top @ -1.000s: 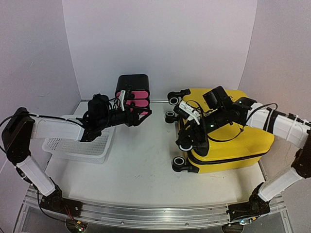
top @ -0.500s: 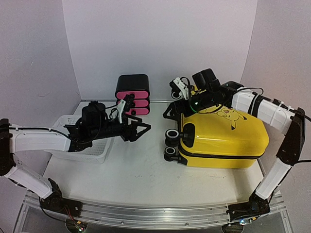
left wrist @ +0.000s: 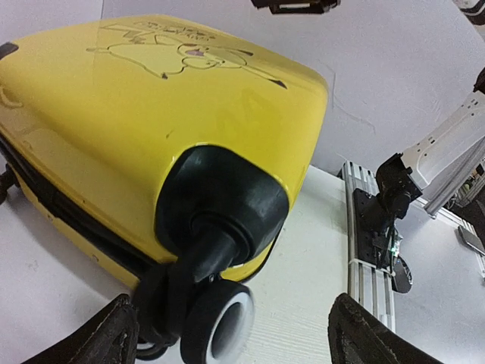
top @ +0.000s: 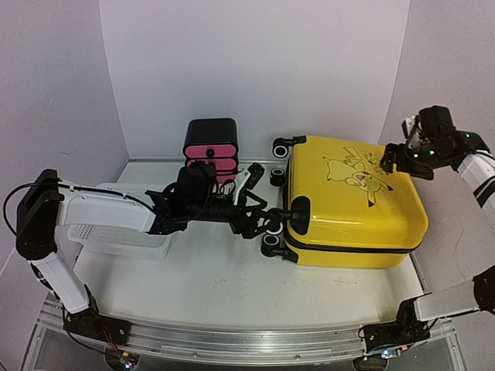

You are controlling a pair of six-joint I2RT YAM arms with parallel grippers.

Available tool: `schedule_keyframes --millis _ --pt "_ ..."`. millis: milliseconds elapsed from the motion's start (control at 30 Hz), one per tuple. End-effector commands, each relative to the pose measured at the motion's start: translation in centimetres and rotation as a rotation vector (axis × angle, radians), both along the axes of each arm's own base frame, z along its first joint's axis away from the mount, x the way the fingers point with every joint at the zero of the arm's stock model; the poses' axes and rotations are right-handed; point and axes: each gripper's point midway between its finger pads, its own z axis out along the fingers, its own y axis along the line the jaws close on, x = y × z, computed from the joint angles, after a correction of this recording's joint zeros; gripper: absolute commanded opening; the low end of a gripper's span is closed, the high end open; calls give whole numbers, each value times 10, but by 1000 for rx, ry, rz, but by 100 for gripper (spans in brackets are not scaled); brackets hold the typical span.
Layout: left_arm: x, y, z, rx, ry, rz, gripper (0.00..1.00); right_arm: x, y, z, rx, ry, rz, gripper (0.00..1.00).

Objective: Open, take out, and arrange the luggage

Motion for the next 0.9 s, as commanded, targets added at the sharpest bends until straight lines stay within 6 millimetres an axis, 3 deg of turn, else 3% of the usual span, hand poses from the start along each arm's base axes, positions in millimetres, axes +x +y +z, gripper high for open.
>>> schedule_keyframes --millis 0,100,267,400,567,867 --pt "4 -19 46 -81 -110 -74 87 -20 -53 -34 114 111 -188 98" --pt "8 -28 47 -62 -132 -98 87 -24 -66 -45 132 139 -246 98" --pt "23 -38 42 -42 -141 -142 88 -23 -57 -61 188 187 -212 98" --pt "32 -48 33 -53 -9 -237 86 -25 -47 -56 231 153 -162 98" --pt "14 -59 16 -53 148 -397 81 -30 -42 -47 244 114 -134 98" --pt "-24 -43 5 -40 309 -558 76 -36 -32 -36 291 82 -105 98"
